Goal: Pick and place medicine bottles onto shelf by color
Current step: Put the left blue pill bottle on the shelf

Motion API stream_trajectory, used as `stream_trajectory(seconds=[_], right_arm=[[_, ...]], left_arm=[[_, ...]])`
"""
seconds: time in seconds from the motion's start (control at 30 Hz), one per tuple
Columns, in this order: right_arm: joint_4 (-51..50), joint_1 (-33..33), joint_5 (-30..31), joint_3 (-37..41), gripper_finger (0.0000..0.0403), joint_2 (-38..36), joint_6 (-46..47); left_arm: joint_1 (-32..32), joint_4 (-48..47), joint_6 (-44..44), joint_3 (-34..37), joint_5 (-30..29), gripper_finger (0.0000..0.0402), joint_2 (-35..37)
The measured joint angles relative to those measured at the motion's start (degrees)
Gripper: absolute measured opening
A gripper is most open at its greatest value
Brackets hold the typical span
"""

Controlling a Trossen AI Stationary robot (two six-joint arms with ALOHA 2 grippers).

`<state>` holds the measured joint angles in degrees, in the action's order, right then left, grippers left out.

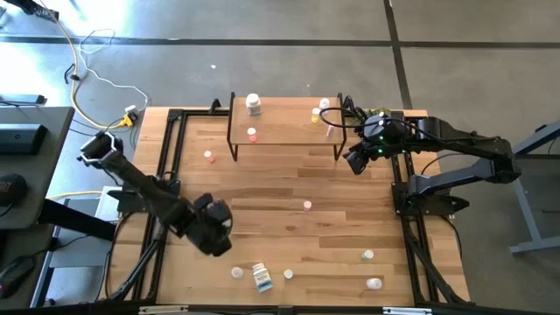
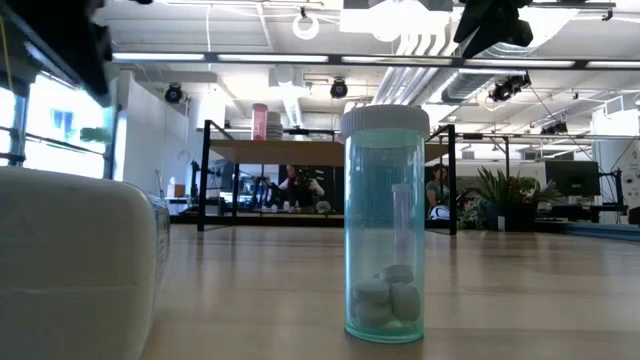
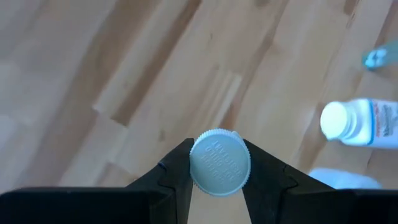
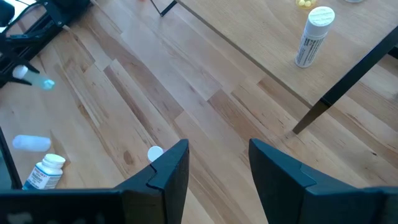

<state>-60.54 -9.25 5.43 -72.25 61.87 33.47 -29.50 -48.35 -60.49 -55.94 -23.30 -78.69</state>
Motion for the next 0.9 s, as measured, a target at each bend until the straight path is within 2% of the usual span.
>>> stream_trajectory(seconds=[0.5, 0.9], right_arm=[[0.01, -0.01, 0.57, 0.00, 0.0158, 0.00, -0.02], [0.06, -0.01, 2.55, 0.00, 0.0158, -0.02, -0.77]], left_arm=[[18.34, 0.06, 20.19, -0.33, 3.81, 0.0103, 12.33], [33.84, -2.32, 37.49, -8.44, 4.73, 0.0104, 14.18]])
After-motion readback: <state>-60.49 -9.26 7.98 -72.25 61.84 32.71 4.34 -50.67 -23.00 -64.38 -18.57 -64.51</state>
